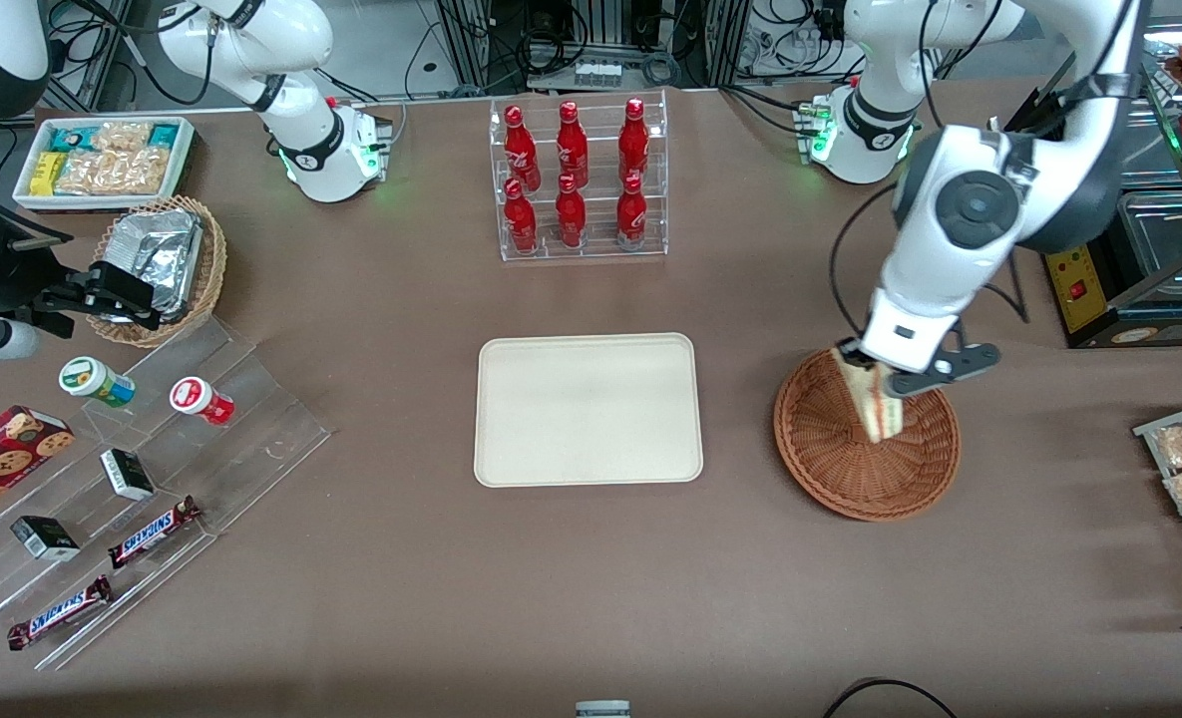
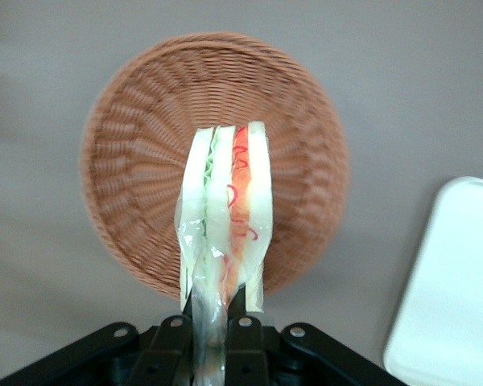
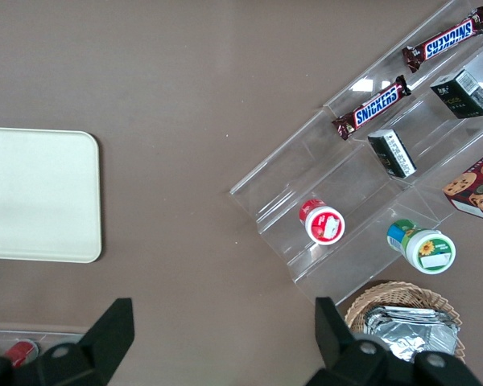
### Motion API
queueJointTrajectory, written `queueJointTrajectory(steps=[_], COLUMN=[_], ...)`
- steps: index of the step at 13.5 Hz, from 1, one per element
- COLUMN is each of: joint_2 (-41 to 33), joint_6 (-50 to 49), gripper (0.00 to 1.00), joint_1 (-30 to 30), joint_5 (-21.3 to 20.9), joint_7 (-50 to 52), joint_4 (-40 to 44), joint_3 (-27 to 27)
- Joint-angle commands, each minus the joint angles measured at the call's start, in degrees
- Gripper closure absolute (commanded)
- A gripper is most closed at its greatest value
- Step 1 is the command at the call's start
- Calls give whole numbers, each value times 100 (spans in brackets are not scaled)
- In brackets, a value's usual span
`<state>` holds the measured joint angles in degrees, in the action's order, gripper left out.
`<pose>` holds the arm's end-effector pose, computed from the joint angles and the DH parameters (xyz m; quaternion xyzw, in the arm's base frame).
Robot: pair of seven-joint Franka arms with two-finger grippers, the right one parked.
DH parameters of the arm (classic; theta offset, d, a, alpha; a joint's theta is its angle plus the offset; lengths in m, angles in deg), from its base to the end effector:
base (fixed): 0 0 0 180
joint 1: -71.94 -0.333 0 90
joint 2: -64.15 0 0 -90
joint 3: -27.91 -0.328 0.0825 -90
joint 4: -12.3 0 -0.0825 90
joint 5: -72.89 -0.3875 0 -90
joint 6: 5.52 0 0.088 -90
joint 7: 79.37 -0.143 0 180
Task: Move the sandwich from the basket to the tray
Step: 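Carry the sandwich with the left gripper over the cream tray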
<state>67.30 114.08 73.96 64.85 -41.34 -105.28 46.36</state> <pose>0.5300 -0.1845 0.3862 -0.9916 -0.1178 -0.0183 0.0493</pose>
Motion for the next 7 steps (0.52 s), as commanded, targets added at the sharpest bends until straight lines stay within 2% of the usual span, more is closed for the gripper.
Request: queueJointTrajectory(steps=[1, 7], joint_2=[115, 572], joint_6=[-121, -86], gripper=[100, 100], joint_1=[1, 27], joint_5=[-32, 267], joint_7=[11, 942], joint_4=[260, 761], joint_3=[438, 1616])
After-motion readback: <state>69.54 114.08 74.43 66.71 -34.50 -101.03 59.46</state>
